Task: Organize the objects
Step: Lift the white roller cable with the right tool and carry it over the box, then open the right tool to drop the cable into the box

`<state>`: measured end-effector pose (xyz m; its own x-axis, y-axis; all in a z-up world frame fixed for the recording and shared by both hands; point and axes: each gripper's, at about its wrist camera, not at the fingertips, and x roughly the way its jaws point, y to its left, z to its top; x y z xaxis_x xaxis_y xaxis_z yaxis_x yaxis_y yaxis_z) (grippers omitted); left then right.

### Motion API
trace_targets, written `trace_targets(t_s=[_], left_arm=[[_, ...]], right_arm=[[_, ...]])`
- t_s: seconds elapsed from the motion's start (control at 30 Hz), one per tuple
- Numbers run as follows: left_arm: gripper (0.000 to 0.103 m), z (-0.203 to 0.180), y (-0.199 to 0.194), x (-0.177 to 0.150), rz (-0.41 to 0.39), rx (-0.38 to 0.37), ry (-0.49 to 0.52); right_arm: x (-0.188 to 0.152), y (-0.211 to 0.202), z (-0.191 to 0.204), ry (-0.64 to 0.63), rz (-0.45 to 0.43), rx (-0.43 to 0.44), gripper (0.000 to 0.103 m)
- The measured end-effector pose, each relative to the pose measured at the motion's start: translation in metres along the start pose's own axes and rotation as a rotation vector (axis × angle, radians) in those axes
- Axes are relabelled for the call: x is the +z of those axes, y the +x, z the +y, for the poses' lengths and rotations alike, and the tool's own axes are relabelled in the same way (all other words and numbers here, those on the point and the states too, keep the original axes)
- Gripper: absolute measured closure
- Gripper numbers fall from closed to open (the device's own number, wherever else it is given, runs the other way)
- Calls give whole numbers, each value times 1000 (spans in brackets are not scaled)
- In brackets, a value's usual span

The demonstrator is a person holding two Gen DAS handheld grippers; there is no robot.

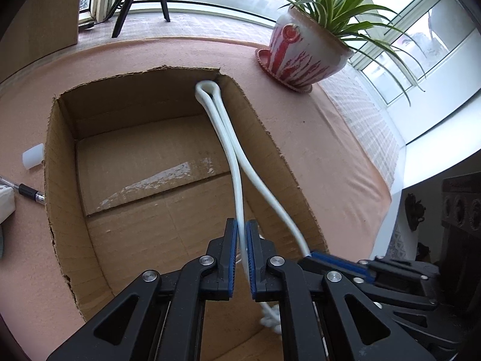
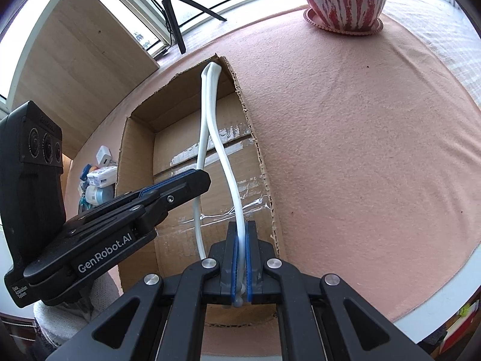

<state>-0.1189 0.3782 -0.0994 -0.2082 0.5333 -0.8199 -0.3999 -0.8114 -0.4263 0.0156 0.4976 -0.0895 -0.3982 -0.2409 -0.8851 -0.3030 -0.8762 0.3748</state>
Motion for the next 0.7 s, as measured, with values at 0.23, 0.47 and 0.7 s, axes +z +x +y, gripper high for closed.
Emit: trace_targets(t_s=[0.23, 0.47, 0.7], left_arm=[[48, 8, -20, -1, -43, 37, -19], [47, 34, -62, -12, -101, 44, -60], [47, 82, -110, -29, -148, 86, -136]], right_arm=[[0, -17, 6, -41, -74, -32, 67], [6, -33, 28, -102, -160, -71, 55], [12, -38, 66, -176, -226, -26, 55]])
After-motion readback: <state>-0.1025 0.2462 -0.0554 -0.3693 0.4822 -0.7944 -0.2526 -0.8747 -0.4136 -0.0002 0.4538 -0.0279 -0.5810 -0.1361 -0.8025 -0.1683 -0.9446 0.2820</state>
